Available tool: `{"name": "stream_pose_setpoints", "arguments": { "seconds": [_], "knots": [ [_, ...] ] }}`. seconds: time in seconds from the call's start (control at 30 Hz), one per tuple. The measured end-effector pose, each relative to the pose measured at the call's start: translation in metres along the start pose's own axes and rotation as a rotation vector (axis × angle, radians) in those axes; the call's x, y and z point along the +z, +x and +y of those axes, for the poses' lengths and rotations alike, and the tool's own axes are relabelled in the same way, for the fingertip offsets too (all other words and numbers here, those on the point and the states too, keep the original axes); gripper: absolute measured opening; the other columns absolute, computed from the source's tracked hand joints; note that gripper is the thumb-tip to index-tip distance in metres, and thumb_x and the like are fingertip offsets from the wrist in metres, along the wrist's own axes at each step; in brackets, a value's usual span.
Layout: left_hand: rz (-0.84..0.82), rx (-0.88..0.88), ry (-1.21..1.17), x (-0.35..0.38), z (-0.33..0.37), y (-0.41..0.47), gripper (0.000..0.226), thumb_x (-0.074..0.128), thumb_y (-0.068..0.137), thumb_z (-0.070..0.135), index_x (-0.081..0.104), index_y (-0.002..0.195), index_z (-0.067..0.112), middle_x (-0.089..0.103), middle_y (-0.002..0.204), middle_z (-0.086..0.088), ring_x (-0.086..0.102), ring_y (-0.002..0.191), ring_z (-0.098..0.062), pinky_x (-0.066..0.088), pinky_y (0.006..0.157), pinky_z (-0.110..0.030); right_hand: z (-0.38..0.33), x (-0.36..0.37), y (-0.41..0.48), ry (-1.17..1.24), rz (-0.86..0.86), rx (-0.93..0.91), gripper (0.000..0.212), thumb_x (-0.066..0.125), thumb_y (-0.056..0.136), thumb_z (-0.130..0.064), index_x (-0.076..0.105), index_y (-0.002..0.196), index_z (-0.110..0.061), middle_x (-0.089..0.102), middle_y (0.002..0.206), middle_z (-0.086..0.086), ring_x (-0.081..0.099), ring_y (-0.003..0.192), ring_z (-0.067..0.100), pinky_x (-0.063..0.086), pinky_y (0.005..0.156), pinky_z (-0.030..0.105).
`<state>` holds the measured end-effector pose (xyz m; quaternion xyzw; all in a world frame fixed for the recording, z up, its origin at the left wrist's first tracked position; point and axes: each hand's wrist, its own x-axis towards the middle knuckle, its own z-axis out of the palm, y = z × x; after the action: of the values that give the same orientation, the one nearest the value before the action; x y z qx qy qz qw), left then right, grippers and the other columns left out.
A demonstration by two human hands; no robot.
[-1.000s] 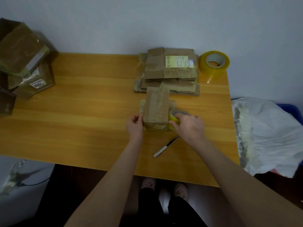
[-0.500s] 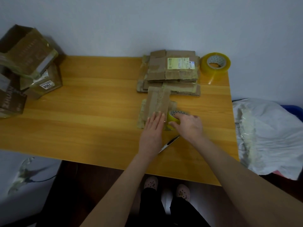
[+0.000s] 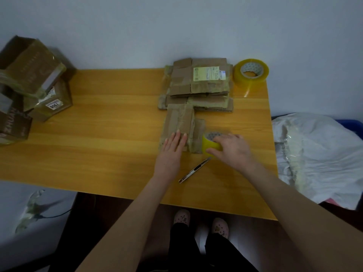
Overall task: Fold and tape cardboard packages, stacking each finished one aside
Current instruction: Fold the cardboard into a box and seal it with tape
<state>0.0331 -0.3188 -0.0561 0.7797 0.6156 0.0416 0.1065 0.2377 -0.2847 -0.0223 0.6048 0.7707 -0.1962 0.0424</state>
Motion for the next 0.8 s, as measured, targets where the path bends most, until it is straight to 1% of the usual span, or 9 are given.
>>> {"name": "stream_pose_setpoints", "arguments": {
  "seconds": [0.07,0.17,0.23,0.37,0.43,0.53,0.63,0.73,0.8],
  "knots": [
    [0.012,-0.001,-0.008,0.001,-0.001,0.000,0.087,0.039,0.086,-0.016,-0.012,0.144,0.025,-0.007,0.160,-0.005,-0.019,0.138,-0.010,-0.015,0.113,-0.025,0.001,0.001,-0.001,0.008,0.006,0.038,0.053,0.042,0.092,-0.061,0.053,0.131,-0.026,0.060,0.128,-0.002,0.051,0.120,0.019,0.035,0.101,0.038],
    [0.006,-0.009,0.002,0.002,-0.001,0.001,0.087,0.040,0.087,-0.015,-0.011,0.143,0.026,-0.007,0.160,-0.003,-0.013,0.144,-0.013,-0.015,0.113,-0.024,0.002,-0.001,-0.003,0.029,-0.032,0.050,0.050,0.039,0.096,-0.055,0.047,0.136,-0.026,0.060,0.128,0.001,0.049,0.121,0.023,0.035,0.100,0.039],
    [0.000,-0.014,0.008,0.000,0.000,0.001,0.088,0.040,0.087,-0.015,-0.012,0.144,0.026,-0.007,0.160,-0.003,-0.010,0.147,-0.016,-0.014,0.113,-0.025,-0.002,-0.002,-0.004,0.012,-0.036,0.065,0.049,0.036,0.098,-0.054,0.045,0.138,-0.027,0.063,0.120,0.003,0.051,0.117,0.024,0.035,0.098,0.039],
    [-0.005,-0.020,0.028,-0.001,0.000,0.000,0.088,0.039,0.087,-0.015,-0.013,0.144,0.027,-0.010,0.159,-0.002,-0.011,0.146,-0.015,-0.014,0.115,-0.027,-0.003,0.003,-0.005,-0.067,0.007,0.153,0.047,0.035,0.099,-0.053,0.046,0.136,-0.026,0.066,0.109,0.004,0.053,0.112,0.024,0.036,0.092,0.037],
    [-0.013,-0.031,0.036,-0.001,0.000,0.001,0.087,0.038,0.087,-0.014,-0.014,0.142,0.028,-0.010,0.159,-0.001,-0.011,0.146,-0.015,-0.014,0.114,-0.027,0.001,0.003,-0.005,-0.029,0.040,0.150,0.046,0.038,0.099,-0.051,0.043,0.137,-0.025,0.066,0.111,0.004,0.053,0.113,0.024,0.037,0.091,0.037],
    [-0.030,-0.045,0.043,-0.002,0.000,0.003,0.086,0.037,0.088,-0.012,-0.014,0.143,0.030,-0.011,0.159,-0.001,-0.012,0.146,-0.015,-0.012,0.116,-0.031,0.006,0.002,-0.008,0.082,0.069,0.117,0.043,0.042,0.100,-0.043,0.035,0.140,-0.030,0.066,0.112,0.005,0.056,0.110,0.026,0.037,0.090,0.037],
    [-0.064,-0.046,0.073,-0.006,0.001,0.002,0.084,0.036,0.091,-0.008,-0.013,0.146,0.032,-0.012,0.159,0.000,-0.013,0.146,-0.016,-0.010,0.117,-0.035,0.005,0.003,-0.008,0.106,0.049,0.117,0.035,0.041,0.101,-0.040,0.041,0.135,-0.034,0.067,0.107,0.005,0.056,0.107,0.026,0.036,0.089,0.037],
    [-0.083,-0.053,0.083,-0.010,0.001,0.001,0.083,0.039,0.094,-0.002,-0.016,0.142,0.036,-0.014,0.159,-0.003,-0.013,0.146,-0.019,-0.010,0.116,-0.036,0.004,0.005,-0.008,0.151,0.058,0.133,0.029,0.043,0.101,-0.039,0.048,0.128,-0.034,0.068,0.105,0.003,0.057,0.106,0.026,0.037,0.087,0.037],
    [-0.092,-0.068,0.093,-0.013,0.004,-0.001,0.080,0.043,0.095,0.006,-0.011,0.147,0.036,-0.013,0.159,-0.008,-0.011,0.147,-0.023,-0.008,0.117,-0.037,0.004,0.004,-0.008,0.167,0.091,0.129,0.027,0.044,0.100,-0.039,0.052,0.125,-0.033,0.069,0.103,0.003,0.058,0.104,0.025,0.037,0.083,0.035]
  ]
}}
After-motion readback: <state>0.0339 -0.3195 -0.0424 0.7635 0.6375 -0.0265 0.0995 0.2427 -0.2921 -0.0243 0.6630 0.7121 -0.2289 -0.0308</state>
